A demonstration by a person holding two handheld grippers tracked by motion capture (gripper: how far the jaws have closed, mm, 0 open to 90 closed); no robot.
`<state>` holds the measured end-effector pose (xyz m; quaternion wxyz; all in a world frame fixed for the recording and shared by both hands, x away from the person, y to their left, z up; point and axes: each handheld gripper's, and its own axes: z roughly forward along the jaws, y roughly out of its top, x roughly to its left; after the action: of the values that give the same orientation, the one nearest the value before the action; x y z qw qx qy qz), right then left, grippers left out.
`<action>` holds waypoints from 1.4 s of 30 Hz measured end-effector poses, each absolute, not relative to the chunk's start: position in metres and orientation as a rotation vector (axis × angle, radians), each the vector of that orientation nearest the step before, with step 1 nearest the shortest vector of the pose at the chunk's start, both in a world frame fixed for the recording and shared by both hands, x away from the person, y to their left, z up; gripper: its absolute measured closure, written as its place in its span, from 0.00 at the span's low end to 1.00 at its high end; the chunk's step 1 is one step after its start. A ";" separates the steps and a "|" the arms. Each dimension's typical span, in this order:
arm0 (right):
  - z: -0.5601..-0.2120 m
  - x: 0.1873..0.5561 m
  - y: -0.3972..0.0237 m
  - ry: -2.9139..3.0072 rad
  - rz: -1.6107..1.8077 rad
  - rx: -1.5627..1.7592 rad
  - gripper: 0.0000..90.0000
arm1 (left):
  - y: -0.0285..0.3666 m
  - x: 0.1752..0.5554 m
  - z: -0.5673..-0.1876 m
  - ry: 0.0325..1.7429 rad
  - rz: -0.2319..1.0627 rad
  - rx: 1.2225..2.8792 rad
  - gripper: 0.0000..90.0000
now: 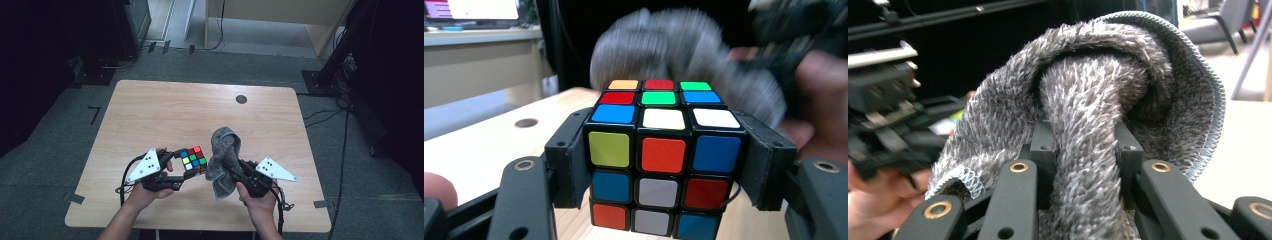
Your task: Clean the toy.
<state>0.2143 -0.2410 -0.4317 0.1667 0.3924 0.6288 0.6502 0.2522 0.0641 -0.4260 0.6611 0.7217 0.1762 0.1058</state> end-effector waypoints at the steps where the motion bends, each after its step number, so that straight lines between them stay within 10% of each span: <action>1: -0.434 0.215 -0.239 1.798 1.835 1.128 0.79 | 0.065 0.253 -0.425 0.404 0.223 1.615 0.37; 42: -0.456 0.205 -0.181 2.123 1.755 0.914 0.79 | 0.067 0.259 -0.430 0.528 0.126 1.499 0.38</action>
<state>0.2049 -0.1807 -0.4559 0.1193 0.3128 0.7262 0.6004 0.2590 0.0671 -0.4298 0.6987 0.6727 0.2369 0.0567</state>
